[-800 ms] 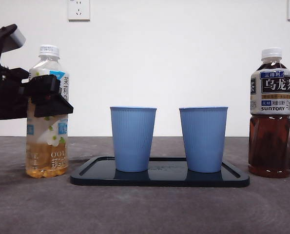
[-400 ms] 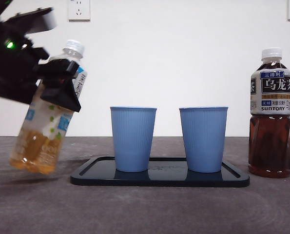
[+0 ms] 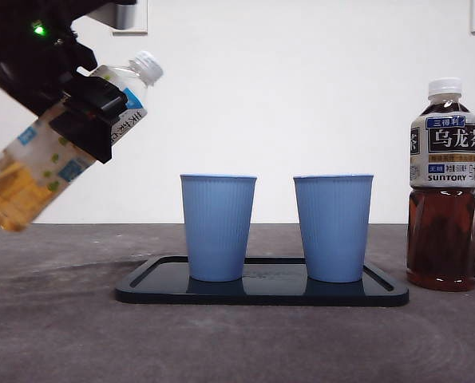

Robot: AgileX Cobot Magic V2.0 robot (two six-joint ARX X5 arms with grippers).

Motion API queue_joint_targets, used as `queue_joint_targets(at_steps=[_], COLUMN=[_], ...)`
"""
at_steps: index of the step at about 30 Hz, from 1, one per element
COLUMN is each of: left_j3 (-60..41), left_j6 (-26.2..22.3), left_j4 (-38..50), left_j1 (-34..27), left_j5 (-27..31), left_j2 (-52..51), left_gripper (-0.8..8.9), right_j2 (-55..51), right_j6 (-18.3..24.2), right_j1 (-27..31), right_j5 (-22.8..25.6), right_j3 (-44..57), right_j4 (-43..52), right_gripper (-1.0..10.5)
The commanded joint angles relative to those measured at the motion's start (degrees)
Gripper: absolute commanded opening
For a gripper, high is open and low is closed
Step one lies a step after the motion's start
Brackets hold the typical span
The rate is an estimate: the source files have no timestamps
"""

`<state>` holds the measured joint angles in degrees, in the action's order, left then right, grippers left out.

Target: Pour the drink into the cup

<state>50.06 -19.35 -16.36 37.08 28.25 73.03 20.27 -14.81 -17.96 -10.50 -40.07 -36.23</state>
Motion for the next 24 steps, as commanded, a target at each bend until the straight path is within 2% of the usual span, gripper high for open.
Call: queue_joint_targets(at_steps=[1,8,14,21,24], left_j3=[3.74,9.25,15.06,17.88,17.88], left_j6=[-7.69,-14.14,-15.23,-24.79,-25.62], left_j4=[-0.33,-3.61,-7.78,-9.81,-10.47], left_j1=[1.77,4.66,6.29,7.21,7.61], left_j5=[3.52,13.11,16.66,24.98,25.73], left_j2=[1.99,7.61,12.68,16.59,16.98], left_gripper=[2.44,2.43,2.39,2.39,2.38], right_j2=[0.11,0.11,0.11,0.11,0.11], right_j6=[0.72,0.7,0.7,0.7,0.72], right_j1=[-0.2,-0.2,-0.2,-0.2,-0.2], right_j5=[0.02,0.02,0.0,-0.02,-0.02], right_j3=[-0.63,-0.63,-0.63,-0.63,-0.63], right_j4=[0.59,0.59,0.59,0.57,0.59], right_gripper=[4.9,4.9,4.9,4.9,4.9])
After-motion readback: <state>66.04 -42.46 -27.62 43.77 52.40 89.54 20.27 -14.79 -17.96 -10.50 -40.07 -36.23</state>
